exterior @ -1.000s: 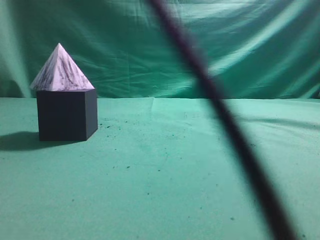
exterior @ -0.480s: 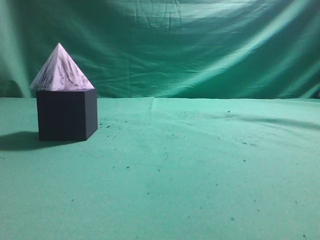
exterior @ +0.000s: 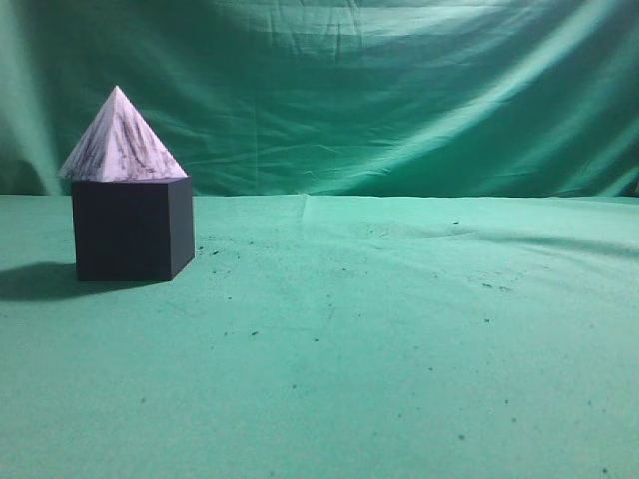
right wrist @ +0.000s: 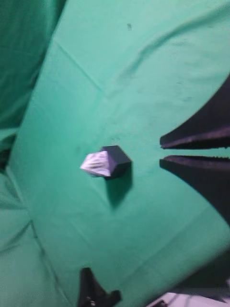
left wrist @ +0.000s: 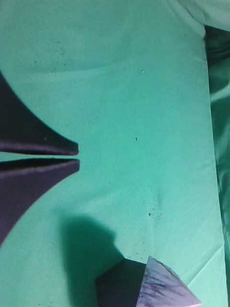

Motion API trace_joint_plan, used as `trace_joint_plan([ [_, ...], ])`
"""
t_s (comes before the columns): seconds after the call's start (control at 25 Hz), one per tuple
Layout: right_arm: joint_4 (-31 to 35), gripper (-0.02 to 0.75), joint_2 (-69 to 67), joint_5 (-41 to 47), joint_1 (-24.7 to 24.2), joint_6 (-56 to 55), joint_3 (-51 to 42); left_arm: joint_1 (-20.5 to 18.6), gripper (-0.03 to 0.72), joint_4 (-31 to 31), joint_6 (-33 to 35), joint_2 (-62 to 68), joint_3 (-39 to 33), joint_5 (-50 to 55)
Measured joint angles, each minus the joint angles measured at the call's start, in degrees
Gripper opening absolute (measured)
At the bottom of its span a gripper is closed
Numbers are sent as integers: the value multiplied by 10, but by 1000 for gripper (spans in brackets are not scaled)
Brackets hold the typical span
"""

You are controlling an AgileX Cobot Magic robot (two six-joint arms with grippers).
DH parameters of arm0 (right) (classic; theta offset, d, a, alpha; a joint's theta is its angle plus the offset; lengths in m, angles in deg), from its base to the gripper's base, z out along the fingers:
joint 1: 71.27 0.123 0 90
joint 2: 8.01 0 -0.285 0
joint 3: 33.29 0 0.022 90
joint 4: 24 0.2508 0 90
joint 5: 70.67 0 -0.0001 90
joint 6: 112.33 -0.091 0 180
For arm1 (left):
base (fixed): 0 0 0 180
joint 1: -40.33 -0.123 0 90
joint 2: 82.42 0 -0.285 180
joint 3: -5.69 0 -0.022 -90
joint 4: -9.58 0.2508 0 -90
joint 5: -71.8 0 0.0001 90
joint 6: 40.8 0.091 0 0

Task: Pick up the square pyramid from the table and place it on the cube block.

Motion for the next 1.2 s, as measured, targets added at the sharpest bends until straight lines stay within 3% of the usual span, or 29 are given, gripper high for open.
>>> trace_joint_plan([
  [0.24, 10, 0, 65, 92, 0, -13, -22, 0, 0, 0, 0, 0, 0, 0],
  [0.44, -17, 0, 76, 37, -12, -18, -52, 0, 0, 0, 0, 0, 0, 0],
  [0.56, -31, 0, 104, -84, -76, -10, -121, 0, 0, 0, 0, 0, 0, 0],
  [0.8, -32, 0, 186, -306, -262, -5, -308, 0, 0, 0, 0, 0, 0, 0],
  [1.04, -14, 0, 292, -351, -399, -5, -458, 0, 0, 0, 0, 0, 0, 0],
  [1.2, -11, 0, 333, -357, -442, -6, -530, 0, 0, 0, 0, 0, 0, 0],
])
